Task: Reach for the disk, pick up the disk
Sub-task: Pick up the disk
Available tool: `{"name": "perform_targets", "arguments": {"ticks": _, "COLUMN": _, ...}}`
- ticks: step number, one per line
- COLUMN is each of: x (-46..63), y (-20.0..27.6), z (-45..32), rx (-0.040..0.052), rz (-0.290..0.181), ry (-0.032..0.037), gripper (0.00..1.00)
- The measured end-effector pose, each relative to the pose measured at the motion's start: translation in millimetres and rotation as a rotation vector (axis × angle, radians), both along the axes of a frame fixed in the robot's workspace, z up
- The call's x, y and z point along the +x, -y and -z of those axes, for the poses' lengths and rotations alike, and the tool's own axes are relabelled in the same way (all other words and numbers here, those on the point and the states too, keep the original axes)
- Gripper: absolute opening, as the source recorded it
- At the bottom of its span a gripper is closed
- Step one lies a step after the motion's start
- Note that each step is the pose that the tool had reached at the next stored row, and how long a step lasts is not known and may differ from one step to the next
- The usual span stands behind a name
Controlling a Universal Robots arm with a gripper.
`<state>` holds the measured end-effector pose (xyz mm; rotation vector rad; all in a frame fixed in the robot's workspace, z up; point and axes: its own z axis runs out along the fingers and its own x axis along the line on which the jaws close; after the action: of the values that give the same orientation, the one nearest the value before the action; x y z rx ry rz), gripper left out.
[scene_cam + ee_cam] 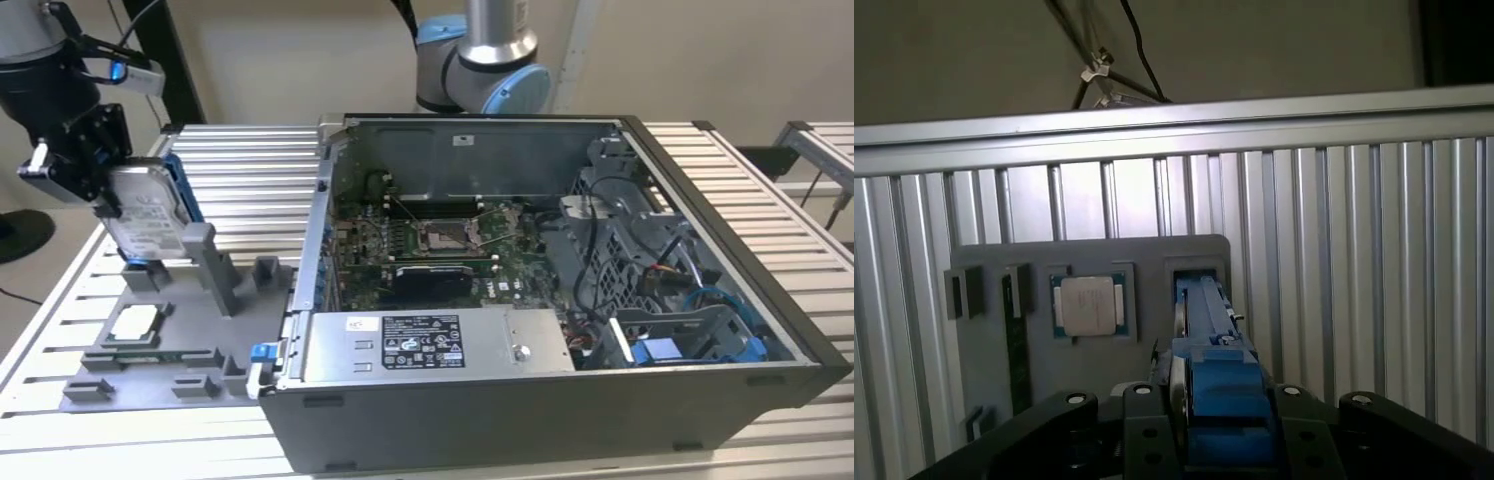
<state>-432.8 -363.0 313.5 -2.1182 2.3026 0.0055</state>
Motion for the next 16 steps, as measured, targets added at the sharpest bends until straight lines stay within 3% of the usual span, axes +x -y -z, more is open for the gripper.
{"name": "perform_targets", "arguments": {"ticks": 16, "x": 0.0, "y": 0.0, "z": -21.9, "rx": 0.0000, "rz": 0.000, "ry": 0.0000, "gripper": 0.00}}
